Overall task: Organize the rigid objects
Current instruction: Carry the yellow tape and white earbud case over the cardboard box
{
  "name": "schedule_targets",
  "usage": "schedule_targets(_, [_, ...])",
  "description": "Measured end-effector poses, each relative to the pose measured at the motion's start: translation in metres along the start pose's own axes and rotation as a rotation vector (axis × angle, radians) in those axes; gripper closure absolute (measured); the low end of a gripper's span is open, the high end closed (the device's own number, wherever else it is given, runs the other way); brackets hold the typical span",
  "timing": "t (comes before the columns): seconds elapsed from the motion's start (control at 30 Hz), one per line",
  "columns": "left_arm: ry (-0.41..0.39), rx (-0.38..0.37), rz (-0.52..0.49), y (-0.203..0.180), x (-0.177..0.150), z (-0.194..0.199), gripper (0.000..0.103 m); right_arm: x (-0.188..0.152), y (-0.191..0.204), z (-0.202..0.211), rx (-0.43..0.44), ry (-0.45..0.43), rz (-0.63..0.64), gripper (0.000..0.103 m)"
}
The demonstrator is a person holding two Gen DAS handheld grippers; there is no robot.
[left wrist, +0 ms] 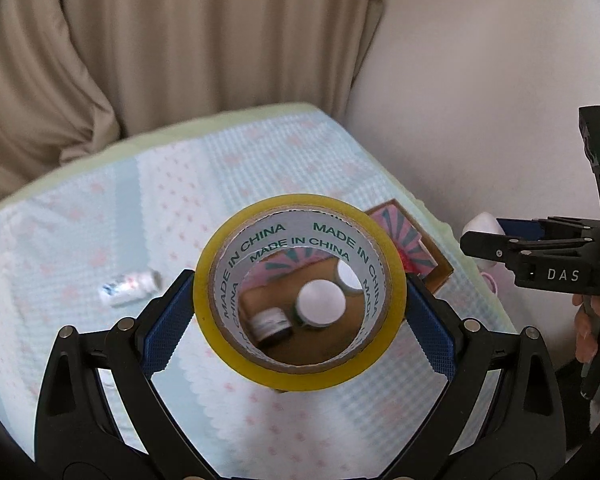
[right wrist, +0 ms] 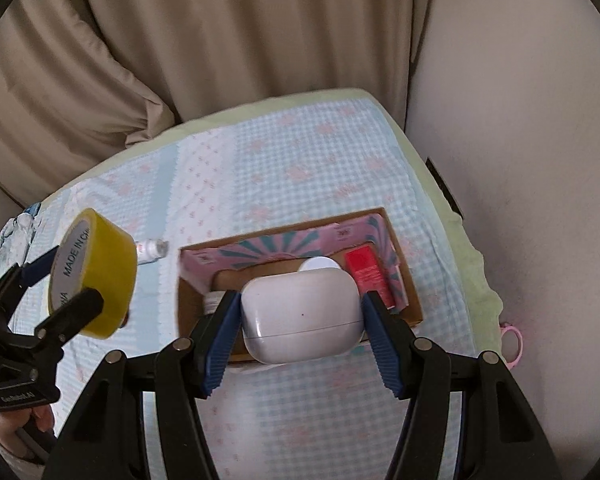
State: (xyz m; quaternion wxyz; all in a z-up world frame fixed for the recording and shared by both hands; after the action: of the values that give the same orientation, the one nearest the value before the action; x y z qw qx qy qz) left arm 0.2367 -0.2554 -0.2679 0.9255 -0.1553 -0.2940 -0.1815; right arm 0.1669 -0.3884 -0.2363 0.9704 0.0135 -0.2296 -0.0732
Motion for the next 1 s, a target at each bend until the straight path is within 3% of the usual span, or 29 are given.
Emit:
schedule_targets(0.27, [0.148, 0.01, 0.036, -0.012, -0.015, -0.086, 0.006, -0.01, -0.036, -0.063, 0.034, 0.108, 0.002, 0.046])
schedule_targets(0.63, [0.336, 0.018, 0.058, -0.01, -0.039, -0.174, 0.006, -0.027, -0.036, -0.137, 0.077, 0.22, 0.12, 0.046])
schedule_targets(1.0, [0.475, 0.051, 0.084, 0.002, -0.054, -0.212, 0.006, -0.047, -0.027, -0.184, 0.141, 0.308, 0.181, 0.046])
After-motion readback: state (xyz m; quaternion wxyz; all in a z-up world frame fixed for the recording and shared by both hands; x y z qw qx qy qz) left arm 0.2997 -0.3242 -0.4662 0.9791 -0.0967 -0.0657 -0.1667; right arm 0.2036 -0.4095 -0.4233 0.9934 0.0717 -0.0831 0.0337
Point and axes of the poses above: each gripper's, at about its wrist camera, not at the fingertips, and z roughly against the way its jaws point, y to its left, x to its top, the point moved 9 cm from there along -z, roughly the way its jaws point, and after that the axes turned 5 degrees about z, right-handed, at the moved point
